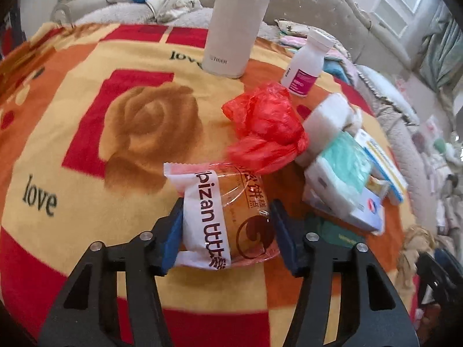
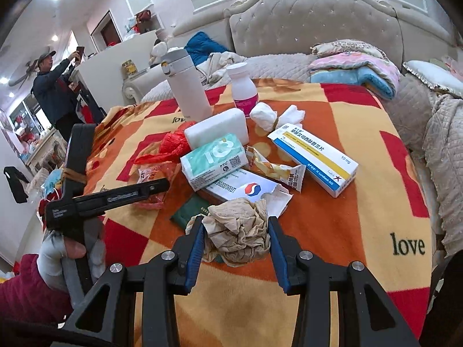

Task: Collect trash
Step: 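Grasp the crumpled beige tissue with the right tool while the left tool grasps the bizan snack packet, then carry the tissue and snack packet to the black bin and open both tools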

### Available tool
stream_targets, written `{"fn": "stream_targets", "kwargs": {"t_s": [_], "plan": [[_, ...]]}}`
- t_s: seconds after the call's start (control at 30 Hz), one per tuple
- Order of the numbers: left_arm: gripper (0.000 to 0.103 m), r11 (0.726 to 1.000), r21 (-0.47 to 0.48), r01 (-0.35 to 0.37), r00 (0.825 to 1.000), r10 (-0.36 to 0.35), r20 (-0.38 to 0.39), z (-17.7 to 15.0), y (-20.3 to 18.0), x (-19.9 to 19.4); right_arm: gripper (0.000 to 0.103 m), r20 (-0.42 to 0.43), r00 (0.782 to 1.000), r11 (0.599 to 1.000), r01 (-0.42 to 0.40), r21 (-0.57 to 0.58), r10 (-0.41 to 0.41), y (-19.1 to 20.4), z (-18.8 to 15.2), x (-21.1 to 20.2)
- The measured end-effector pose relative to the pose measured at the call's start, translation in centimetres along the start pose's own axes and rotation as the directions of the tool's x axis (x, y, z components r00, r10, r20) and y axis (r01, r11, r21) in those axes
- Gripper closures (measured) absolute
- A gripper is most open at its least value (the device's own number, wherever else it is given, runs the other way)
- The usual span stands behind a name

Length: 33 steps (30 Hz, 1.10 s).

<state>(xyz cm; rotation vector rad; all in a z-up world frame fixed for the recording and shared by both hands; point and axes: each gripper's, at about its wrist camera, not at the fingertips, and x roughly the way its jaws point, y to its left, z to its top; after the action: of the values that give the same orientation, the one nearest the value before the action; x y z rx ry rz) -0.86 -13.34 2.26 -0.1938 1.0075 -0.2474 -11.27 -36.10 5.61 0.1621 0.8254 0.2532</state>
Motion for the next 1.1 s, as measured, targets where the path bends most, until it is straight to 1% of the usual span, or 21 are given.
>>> {"fn": "stream_targets", "kwargs": {"t_s": [0.1,0.23,0.3,0.5,0.8,0.97,1.1], "plan": [[0.048,1.0,-0.002,0.024,1.0,-0.024,-0.01,-1.0,0.3,-1.4,0.062,0.011,1.0,1.0,0.003,-0.002,-0.003,0.0,-0.4,-0.7],[0.048,0.998,0.043,0.041,0.999,-0.041,-0.014,-3.0,-0.8,-3.3,0.062,0.015,1.0,1.0,0.008,0.007,-0.008,-0.4,-1.1,-1.6],[0.048,0.996,0.067,0.053,0.998,-0.052,-0.017,-4.2,-1.7,-4.2,0.062,0.013,1.0,1.0,0.016,0.008,-0.016,-0.5,-1.6,-1.9],[0.048,0.985,0.144,0.094,0.996,-0.094,-0.009,-6.0,-5.3,-6.0,0.062,0.021,0.999,0.999,0.041,0.019,-0.042,-1.4,-2.7,-3.6],[0.048,0.957,0.254,0.138,0.99,-0.14,-0.009,-6.8,-11.0,-6.9,0.062,0.047,0.995,0.994,0.089,0.059,-0.092,-3.4,-4.0,-6.6],[0.048,0.942,0.292,0.167,0.985,-0.17,-0.016,-6.7,-13.6,-6.9,0.062,0.059,0.991,0.989,0.117,0.092,-0.123,-5.0,-4.7,-8.1],[0.048,0.925,0.319,0.205,0.978,-0.207,-0.029,-6.8,-16.0,-6.7,0.062,0.07,0.987,0.983,0.138,0.117,-0.147,-6.2,-5.2,-9.3]]}}
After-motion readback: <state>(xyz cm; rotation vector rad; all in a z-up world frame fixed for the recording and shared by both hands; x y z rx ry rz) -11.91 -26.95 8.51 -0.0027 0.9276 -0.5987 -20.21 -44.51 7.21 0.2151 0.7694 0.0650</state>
